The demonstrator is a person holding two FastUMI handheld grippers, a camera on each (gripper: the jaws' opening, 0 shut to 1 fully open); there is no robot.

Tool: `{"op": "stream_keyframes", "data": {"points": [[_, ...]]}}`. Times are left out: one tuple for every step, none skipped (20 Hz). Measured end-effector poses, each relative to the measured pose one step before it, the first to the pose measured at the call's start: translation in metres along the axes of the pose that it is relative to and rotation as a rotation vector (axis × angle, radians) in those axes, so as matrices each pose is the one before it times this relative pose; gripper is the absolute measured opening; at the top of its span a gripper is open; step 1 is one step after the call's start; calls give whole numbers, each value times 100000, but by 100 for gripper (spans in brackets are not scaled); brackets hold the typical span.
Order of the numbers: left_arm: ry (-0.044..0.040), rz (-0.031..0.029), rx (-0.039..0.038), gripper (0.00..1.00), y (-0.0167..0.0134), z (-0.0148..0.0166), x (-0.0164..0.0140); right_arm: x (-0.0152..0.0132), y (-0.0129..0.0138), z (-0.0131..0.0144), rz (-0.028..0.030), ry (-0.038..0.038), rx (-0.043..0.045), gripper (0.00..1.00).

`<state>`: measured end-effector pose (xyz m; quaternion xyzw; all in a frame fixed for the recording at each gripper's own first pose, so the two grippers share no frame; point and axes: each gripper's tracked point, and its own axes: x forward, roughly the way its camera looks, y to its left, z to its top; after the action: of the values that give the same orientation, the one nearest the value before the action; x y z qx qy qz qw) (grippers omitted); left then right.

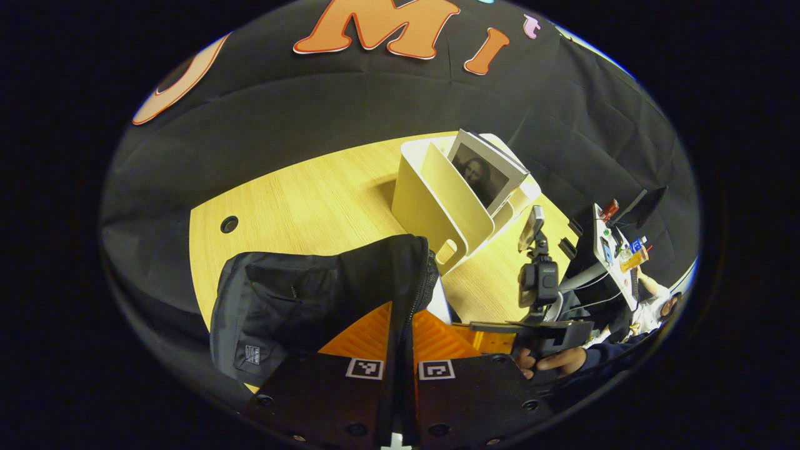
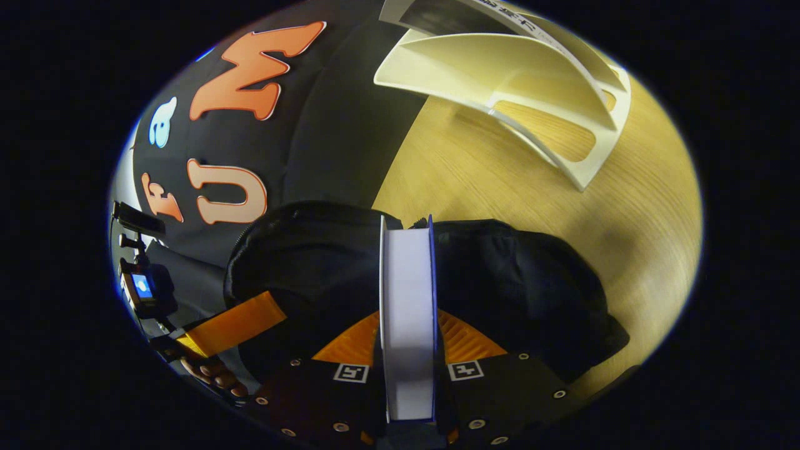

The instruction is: Open the schoolbag, grab two books from the bookshelf and put them into the schoolbag.

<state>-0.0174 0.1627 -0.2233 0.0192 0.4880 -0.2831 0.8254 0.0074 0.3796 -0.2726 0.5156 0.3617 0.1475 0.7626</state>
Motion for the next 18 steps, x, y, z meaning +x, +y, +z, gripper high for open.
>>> {"op": "stream_keyframes", "data": {"points": [[-264,-408,4,7,-127,-57,-171,417,190,-169,567,49,-494,31],[-458,350,36,7,61,-49,-94,550,87,18,253,-761,-36,31],[-147,-195,-149,7,-36,-25,-65,520,118,-260,98,523,-234,31],[-237,-12,-237,7,58,-9,-7,321,20,-286,-207,535,108,31],[-57,-331,222,7,-43,13,-58,261,9,-294,-1005,1305,-147,32],[-260,43,-267,7,87,-34,-30,84,-124,-531,-1854,2363,-334,34],[62,-65,-354,7,46,98,70,-140,-425,-828,-3690,4066,-1806,36],[400,205,-686,7,140,-275,88,-655,-681,-635,-4228,4635,-2867,42],[650,550,-246,7,189,-71,46,-215,-574,-470,-3616,1869,-4175,32],[0,47,227,7,23,22,-119,-686,-683,-109,-3735,1322,-5058,53],[-80,23,490,7,6,88,22,-879,-762,-49,-3709,1813,-6113,59],[-41,90,151,7,35,-71,82,-500,-1184,-5,-4919,1276,-6101,71],[-338,393,-706,7,-132,43,134,-494,-1245,161,-3520,1622,-4695,77],[-506,-90,-1196,7,-34,68,137,-876,203,452,-852,181,-3005,85],[-244,434,-636,7,-2,-192,83,-503,-388,319,-828,515,-2858,88],[259,1384,-476,7,301,-340,149,-539,-719,384,-2220,294,-2796,93],[300,376,-429,7,-29,-194,61,-420,-601,278,-2317,-269,-2401,96],[-17,164,-353,7,-59,-167,26,-559,-738,246,-2319,219,-2016,97]]}}
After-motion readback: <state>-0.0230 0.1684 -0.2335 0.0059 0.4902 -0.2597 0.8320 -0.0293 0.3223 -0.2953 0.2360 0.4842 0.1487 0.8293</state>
